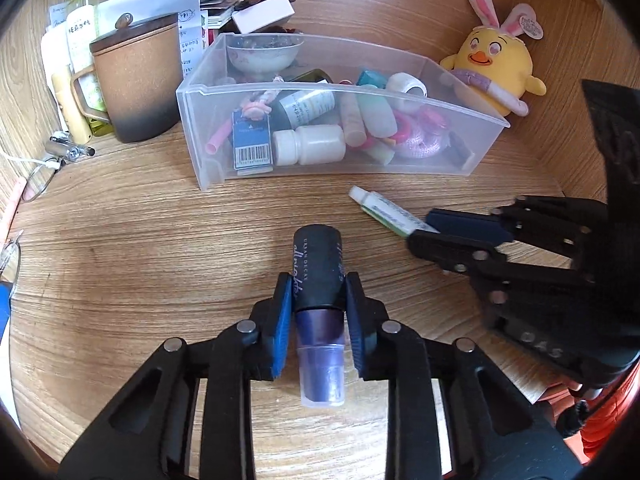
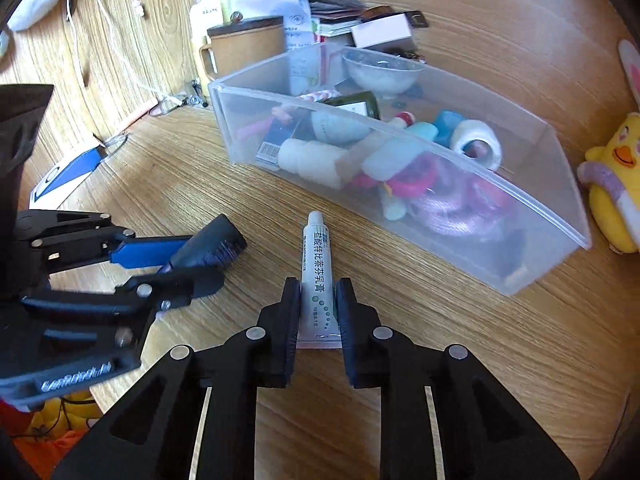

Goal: Organize objects
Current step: 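Grasp the purple mascara with the left gripper while the right grasps the white ointment tube, then carry the mascara and ointment tube into the box and release both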

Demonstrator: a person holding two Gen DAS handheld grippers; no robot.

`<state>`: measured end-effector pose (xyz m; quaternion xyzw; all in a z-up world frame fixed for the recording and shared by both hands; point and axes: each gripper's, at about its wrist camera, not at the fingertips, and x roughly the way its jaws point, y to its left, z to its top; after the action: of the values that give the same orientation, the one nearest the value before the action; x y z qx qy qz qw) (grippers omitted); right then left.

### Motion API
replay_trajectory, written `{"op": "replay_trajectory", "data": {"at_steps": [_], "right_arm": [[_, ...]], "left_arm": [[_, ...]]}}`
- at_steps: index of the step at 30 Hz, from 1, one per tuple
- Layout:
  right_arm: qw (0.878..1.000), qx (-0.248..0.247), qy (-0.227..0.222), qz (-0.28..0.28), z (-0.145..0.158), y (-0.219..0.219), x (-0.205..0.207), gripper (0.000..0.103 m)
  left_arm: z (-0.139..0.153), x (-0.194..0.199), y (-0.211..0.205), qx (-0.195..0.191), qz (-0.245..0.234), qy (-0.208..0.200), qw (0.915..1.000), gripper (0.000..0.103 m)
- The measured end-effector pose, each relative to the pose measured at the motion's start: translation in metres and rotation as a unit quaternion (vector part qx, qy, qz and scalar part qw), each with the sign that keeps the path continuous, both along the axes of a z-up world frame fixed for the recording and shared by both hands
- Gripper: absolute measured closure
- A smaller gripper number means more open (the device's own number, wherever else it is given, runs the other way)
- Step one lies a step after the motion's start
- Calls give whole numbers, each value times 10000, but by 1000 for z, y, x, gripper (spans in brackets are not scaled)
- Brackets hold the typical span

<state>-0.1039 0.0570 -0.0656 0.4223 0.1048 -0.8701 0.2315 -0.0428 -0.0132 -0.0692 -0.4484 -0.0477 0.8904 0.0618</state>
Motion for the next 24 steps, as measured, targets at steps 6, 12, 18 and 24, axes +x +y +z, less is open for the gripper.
{"op": "replay_trajectory", "data": {"at_steps": [6,12,18,24], "right_arm": [[9992,-255,220,-218,20,20,16,98],[9980,-426,360,-302,35,32,23,98],[9992,-275,71,-286,18,24,12,82],[9996,-80,-146,-230,-5,12,-2,80]], "left_arm": [[4,-1,2,-2,-16,58,10000,78],[26,1,5,-97,-23,408,9991,78],[46,-5,4,-187,32,678,9975,78],[62,-16,2,-295,71,857,9959,78]]}}
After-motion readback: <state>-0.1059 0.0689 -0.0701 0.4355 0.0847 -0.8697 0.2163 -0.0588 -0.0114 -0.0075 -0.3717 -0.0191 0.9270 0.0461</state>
